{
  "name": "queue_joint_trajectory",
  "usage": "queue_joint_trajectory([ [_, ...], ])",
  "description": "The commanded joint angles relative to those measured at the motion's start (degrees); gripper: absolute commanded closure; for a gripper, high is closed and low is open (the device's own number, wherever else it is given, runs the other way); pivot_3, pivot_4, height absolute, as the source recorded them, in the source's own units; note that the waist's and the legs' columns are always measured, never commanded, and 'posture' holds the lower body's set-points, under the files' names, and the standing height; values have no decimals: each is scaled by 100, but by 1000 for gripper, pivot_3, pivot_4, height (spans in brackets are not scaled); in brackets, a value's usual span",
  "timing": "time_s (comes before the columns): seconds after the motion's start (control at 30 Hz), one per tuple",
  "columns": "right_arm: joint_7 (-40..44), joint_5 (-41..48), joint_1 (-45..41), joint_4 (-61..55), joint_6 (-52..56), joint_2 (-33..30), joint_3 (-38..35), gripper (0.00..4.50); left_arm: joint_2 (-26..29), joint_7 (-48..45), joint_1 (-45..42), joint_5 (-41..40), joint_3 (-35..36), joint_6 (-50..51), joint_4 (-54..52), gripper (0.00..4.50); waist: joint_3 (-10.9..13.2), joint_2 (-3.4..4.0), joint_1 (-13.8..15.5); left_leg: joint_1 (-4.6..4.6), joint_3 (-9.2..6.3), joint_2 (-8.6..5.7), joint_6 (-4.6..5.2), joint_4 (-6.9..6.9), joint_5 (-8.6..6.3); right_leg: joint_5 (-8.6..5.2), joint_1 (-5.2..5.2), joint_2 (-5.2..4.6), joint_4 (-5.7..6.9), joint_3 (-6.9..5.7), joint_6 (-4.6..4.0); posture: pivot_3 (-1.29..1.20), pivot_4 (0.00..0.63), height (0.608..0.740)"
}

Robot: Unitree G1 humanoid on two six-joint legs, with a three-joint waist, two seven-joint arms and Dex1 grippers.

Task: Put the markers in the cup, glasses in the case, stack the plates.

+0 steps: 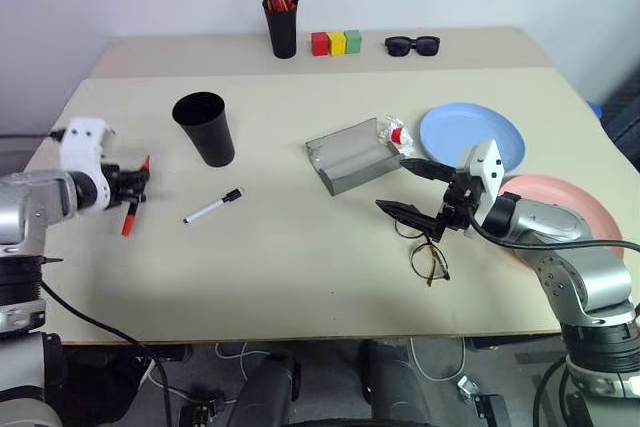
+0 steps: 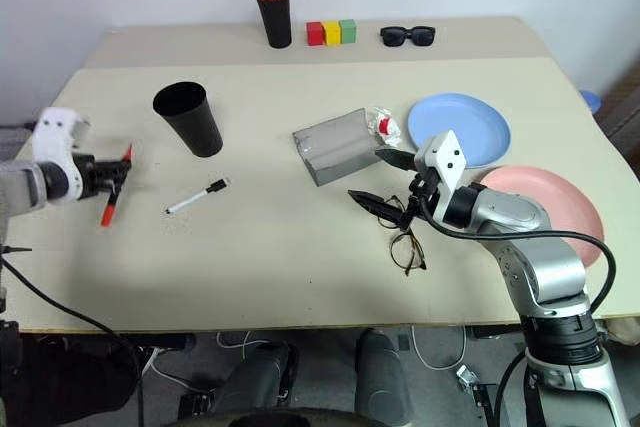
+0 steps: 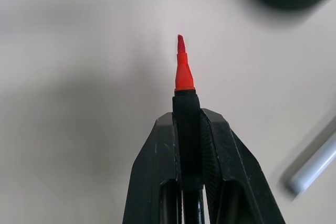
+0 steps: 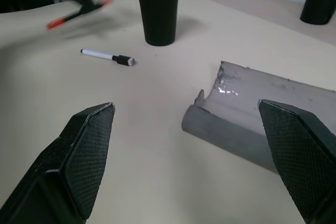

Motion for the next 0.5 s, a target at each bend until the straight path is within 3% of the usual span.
queue_joint_trajectory([
  [0.03,213,554,-92,-179,-107,105,-375,26,-377,-179,93,-135,704,-1611,-530,4465,0,-2,1,0,1,2,0,-1,0,0,-1,0,-1,3,0,0,150,740],
  [0.2,-21,1222,-366,-256,66,442,-624,26,-531,-183,-153,56,987,-3234,-272,4465,1,-11,-38,2,13,15,-1,-2,0,8,-4,6,-2,3,-10,0,150,740],
  [0.5,-243,724,-532,-2,-428,682,-414,26,-1424,-271,-1813,47,653,-5134,1074,4465,-3,-20,33,1,17,12,-4,11,1,20,4,12,-11,5,0,0,150,740],
])
